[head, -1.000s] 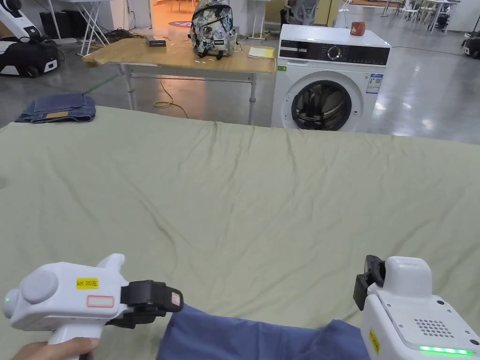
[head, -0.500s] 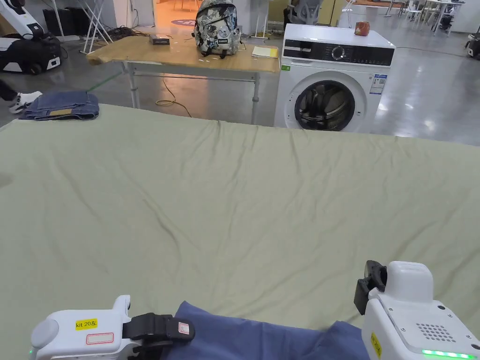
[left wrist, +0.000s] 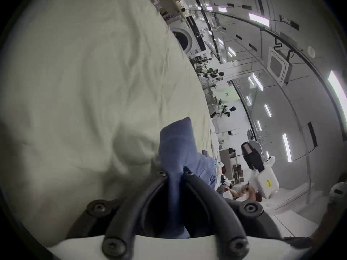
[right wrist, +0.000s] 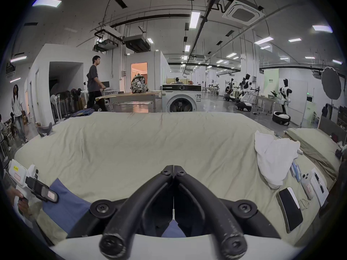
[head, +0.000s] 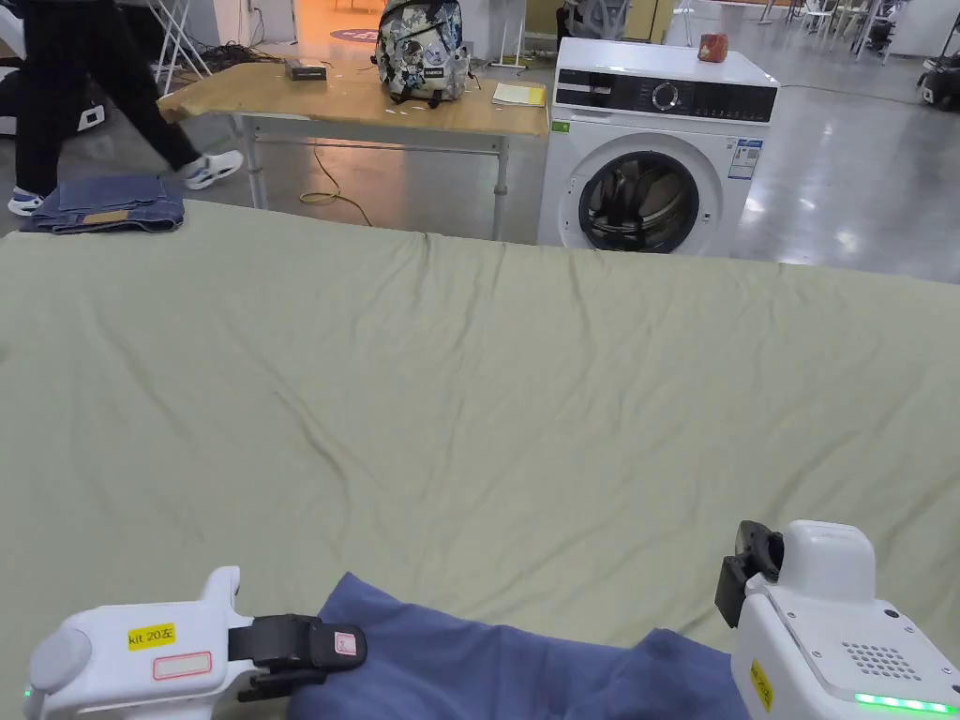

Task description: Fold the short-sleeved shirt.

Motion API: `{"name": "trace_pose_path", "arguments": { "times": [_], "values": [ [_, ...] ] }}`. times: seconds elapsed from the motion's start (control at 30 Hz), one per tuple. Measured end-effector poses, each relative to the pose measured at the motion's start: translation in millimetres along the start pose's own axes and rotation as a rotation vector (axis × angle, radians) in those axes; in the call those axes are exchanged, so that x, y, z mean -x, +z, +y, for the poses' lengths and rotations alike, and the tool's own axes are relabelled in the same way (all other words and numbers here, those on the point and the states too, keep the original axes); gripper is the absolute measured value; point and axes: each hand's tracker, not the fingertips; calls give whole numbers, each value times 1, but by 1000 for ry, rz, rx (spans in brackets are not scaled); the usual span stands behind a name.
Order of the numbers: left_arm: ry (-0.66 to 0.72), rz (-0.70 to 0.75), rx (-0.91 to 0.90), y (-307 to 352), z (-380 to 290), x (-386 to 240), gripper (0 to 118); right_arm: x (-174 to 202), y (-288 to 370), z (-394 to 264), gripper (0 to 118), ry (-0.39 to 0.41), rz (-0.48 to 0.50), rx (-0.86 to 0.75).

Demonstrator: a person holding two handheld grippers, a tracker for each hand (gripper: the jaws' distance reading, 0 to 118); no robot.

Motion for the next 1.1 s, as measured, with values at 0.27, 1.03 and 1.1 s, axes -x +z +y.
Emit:
{"name": "trace_pose_path", "arguments": {
  "times": [0.27,1.03,1.1],
  "values": [
    [-79,167,-110,72,29,-55,2,-2,-1,2,0,0,5,-7],
    [-263,295,92,-40,-5,-206,2,0,-3,-1,0,-14,17,-2],
    [-223,277,114,-58,-9,-209,2,-2,-2,-1,0,-17,15,2]
  ]
}}
